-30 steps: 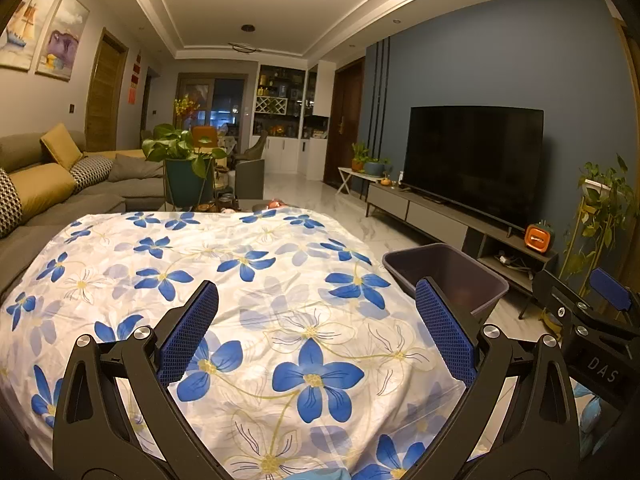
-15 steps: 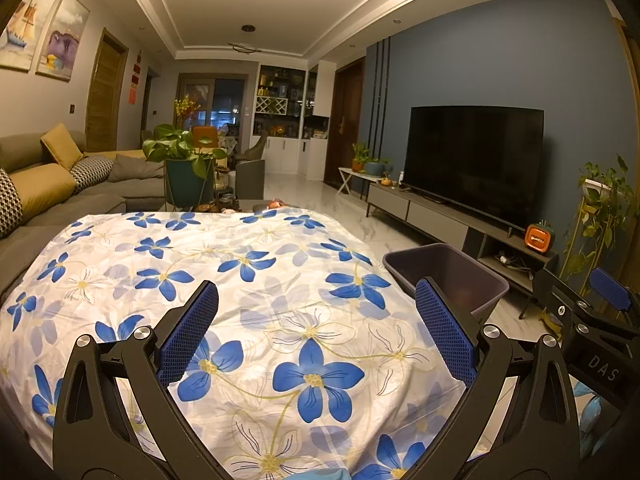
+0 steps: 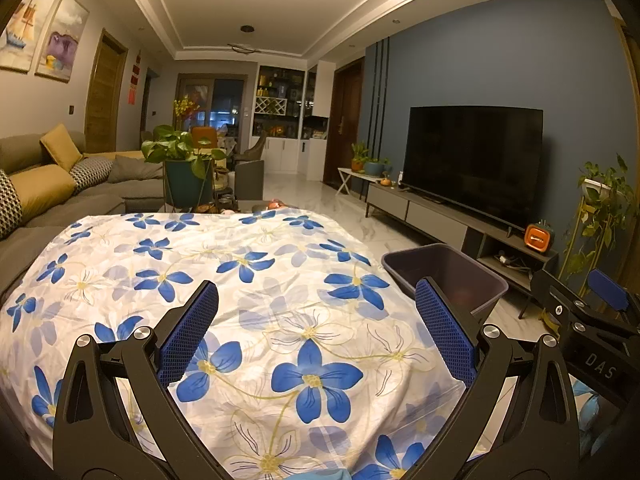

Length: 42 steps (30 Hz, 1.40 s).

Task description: Collect trash

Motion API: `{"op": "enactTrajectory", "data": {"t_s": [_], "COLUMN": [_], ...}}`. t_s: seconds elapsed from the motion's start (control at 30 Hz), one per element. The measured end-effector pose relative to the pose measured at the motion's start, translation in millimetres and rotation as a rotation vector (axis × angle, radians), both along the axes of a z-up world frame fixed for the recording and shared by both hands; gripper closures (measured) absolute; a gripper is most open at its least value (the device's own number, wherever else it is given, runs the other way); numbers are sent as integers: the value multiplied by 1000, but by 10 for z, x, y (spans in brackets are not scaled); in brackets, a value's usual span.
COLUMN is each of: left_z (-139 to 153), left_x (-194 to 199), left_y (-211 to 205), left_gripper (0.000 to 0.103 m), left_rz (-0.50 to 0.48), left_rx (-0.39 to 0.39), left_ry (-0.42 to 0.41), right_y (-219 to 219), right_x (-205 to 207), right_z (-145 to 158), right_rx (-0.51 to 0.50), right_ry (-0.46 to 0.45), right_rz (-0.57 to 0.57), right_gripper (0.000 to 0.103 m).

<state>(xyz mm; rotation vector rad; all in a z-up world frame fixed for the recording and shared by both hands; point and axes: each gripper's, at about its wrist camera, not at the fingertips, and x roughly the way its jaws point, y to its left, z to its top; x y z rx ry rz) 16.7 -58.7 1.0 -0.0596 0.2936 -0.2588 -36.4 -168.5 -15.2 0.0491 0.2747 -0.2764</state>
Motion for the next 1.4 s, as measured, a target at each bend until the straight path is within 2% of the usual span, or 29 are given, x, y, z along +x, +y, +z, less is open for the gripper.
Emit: {"op": "enactTrajectory", "data": {"t_s": [1.4], "left_z": [23], "left_x": [11], "left_y": [12], "left_gripper": [6], "left_rz": [1], "left_rx": [1], "left_ry": [-3], "right_y": [2], "right_x": [55], "right_z": [20], "right_rx": [6], "right_ry": [-10], "right_rz": [10], "right_gripper": [6]}}
